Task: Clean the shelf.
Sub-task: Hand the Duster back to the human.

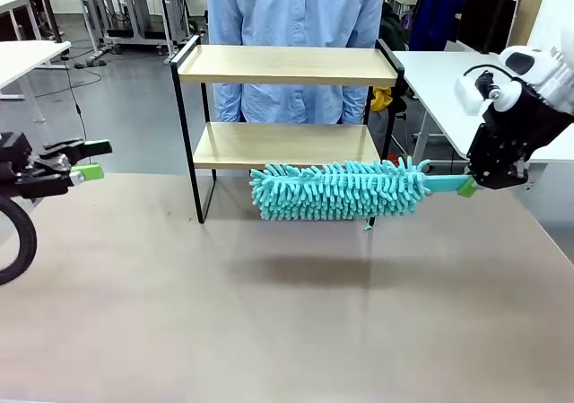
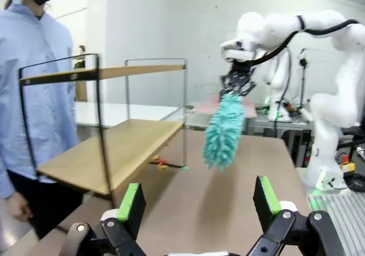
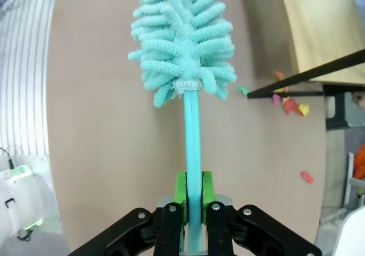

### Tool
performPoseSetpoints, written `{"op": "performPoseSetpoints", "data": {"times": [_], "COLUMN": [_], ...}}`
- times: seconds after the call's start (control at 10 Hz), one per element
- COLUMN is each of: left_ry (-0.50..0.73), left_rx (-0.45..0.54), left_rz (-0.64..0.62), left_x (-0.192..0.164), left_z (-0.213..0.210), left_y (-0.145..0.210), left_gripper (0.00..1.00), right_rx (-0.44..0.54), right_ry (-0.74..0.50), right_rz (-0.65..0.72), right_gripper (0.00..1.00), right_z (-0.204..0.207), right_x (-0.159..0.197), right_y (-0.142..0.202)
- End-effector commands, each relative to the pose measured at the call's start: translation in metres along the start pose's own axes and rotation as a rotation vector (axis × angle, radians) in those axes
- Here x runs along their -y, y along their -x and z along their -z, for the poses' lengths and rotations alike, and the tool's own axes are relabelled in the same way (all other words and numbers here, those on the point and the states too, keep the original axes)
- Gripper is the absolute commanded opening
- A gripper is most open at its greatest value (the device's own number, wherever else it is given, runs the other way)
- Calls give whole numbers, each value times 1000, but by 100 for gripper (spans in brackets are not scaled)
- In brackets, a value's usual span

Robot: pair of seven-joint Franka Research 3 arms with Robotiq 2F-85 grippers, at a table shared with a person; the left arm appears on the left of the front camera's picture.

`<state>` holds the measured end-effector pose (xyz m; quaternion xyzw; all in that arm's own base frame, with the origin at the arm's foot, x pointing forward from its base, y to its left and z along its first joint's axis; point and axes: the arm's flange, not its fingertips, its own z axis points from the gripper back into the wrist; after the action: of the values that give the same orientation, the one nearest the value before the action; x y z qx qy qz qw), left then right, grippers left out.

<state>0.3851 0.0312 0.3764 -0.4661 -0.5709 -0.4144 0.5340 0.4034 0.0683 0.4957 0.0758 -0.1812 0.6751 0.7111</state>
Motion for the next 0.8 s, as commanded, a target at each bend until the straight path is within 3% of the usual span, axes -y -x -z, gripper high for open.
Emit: {"op": "performPoseSetpoints", "data": {"times": [0.0, 0.4, 0.5, 0.7], "left_ry": [42, 140, 147, 196], "left_rx": [9, -1, -4, 1], "left_rz": [1, -43, -36, -63], "left_x": [34, 84, 87, 85], "left_z": [15, 61, 70, 99], "left_y": [-7, 6, 13, 29], "left_gripper": [100, 100, 100, 100], "right_rx": [95, 143, 182, 168], "right_ry": [-22, 7, -38, -80], "right_rz": [-63, -131, -174, -178], "right_gripper": [13, 13, 13, 13], "right_z": [7, 9, 11, 17], "right_x": [18, 41, 48, 62], "right_y": [2, 12, 11, 10]}}
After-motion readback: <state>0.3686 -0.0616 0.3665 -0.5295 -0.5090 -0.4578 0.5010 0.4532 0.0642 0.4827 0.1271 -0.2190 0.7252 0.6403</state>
